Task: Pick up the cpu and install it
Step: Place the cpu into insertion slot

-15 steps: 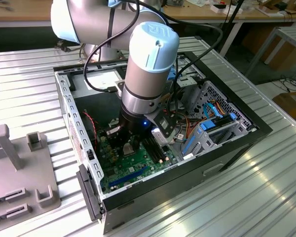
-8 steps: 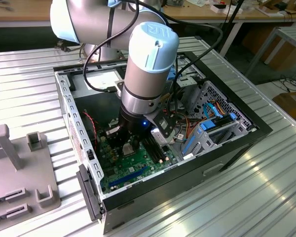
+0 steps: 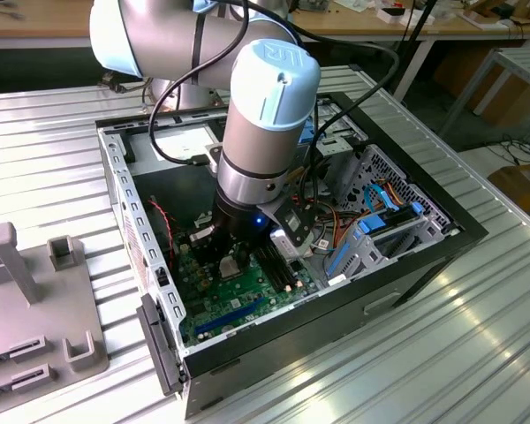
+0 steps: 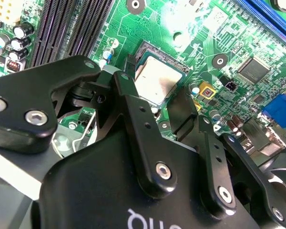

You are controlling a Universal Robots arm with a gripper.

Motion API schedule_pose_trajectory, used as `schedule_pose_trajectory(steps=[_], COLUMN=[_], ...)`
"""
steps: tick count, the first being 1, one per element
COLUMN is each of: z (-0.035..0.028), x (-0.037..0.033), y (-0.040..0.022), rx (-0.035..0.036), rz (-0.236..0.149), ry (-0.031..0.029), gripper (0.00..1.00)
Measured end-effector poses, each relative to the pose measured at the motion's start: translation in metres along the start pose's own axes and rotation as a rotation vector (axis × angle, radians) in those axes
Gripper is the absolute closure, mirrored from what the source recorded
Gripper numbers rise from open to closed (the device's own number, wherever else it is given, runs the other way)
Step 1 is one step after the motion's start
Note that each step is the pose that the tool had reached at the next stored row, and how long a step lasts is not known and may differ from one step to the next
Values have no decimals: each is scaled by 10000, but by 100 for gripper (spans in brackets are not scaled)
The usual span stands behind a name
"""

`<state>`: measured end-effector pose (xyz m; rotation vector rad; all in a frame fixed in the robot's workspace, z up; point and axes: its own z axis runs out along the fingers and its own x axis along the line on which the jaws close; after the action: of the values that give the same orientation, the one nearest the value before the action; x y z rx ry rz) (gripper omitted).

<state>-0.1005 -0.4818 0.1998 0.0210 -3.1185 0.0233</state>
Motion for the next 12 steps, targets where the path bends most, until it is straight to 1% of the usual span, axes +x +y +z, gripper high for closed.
schedule_pose_trajectory(steps=[1,2,3,4,12], z=[-1,-2,-2,-1,0], x=[1,0,-1,-2,-7], y=[0,-1,-1,-1,0], rx=[4,5,4,3,0], rz=[2,2,1,-1,-1], ry=[6,5,3,2,-1], gripper=[47,53,53,56,56])
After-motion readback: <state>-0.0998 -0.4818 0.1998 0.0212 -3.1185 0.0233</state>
